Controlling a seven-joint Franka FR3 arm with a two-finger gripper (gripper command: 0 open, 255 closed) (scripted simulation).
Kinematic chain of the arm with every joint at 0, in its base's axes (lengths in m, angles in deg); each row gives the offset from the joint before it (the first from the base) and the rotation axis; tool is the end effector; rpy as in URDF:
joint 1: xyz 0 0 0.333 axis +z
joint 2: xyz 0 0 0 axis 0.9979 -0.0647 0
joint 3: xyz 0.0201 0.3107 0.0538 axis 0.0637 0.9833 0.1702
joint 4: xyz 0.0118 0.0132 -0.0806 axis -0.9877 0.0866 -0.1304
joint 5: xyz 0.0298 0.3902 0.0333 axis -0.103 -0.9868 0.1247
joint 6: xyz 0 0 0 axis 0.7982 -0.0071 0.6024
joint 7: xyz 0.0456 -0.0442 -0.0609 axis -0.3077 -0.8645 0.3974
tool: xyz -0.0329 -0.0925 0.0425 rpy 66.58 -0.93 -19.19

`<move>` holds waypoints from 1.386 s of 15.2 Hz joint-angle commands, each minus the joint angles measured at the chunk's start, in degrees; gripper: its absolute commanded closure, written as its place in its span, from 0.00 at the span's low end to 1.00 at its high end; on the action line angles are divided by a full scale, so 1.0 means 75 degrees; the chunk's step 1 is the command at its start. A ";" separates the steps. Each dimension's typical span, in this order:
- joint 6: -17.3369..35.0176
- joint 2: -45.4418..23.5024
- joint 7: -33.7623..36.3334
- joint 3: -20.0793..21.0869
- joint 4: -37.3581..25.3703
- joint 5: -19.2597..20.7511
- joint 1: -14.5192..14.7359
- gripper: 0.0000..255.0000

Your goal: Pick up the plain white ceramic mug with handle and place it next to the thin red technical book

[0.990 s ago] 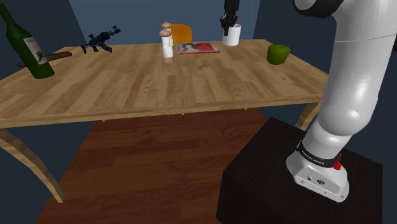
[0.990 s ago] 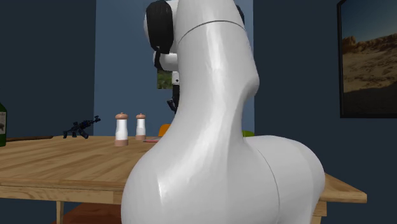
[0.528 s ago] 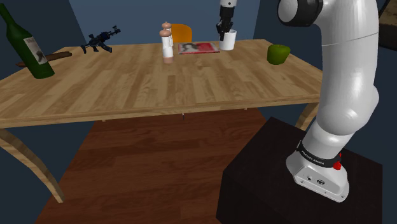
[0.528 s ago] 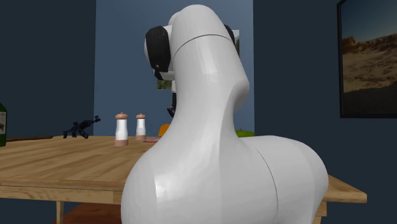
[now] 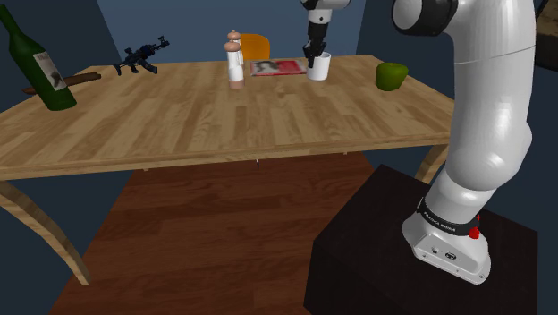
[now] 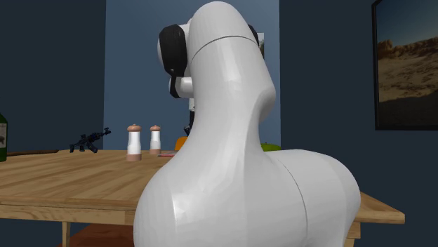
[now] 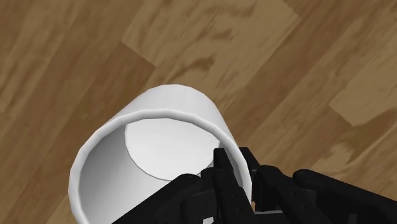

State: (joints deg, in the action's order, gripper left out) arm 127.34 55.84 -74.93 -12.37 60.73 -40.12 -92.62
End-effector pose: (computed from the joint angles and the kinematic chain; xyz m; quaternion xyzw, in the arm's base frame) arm 0.6433 -0.2536 0.4996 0.9985 -0.0151 0.0522 0.0057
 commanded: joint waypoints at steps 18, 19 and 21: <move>-0.0585 0.0043 0.0030 -0.0022 -0.0557 0.0024 -0.0052 0.00; -0.0787 0.0042 0.0040 -0.0027 -0.0761 0.0026 -0.0074 0.00; -0.0787 0.0043 0.0040 -0.0027 -0.0760 0.0026 -0.0073 0.00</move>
State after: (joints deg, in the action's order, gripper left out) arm 121.76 56.03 -74.65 -12.55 55.16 -39.98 -93.17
